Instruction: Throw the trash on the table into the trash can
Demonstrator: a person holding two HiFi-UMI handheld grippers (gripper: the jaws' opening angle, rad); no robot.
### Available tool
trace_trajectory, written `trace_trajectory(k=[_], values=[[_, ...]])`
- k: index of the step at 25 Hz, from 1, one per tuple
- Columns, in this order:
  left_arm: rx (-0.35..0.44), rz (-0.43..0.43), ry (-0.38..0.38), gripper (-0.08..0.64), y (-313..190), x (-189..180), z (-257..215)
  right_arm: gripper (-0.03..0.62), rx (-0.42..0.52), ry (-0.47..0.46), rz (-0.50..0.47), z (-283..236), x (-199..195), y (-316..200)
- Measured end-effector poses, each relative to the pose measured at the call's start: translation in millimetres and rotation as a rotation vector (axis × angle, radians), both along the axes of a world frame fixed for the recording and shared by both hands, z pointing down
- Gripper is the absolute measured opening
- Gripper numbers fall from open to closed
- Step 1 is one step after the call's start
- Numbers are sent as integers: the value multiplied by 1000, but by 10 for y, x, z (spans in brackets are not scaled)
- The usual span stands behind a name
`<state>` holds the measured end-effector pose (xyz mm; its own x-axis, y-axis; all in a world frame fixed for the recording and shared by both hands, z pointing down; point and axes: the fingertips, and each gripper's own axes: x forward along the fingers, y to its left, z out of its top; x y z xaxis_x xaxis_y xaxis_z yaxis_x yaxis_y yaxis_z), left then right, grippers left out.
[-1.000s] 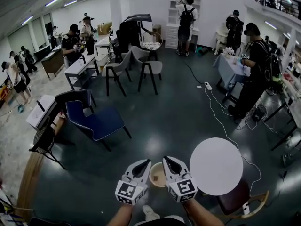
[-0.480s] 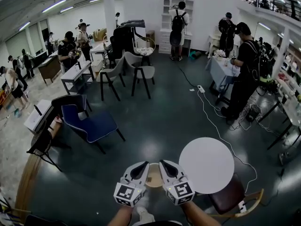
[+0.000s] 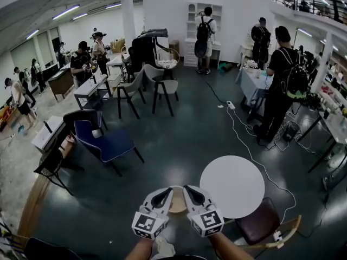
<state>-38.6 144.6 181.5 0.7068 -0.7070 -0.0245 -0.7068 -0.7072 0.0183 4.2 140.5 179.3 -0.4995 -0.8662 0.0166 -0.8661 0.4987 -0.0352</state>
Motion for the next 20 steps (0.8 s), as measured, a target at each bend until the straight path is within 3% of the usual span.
trace_trajectory(k=[20], values=[[6,-17,-34,15,1386,179,32,18,26,-4,-23,-55,209,1357]])
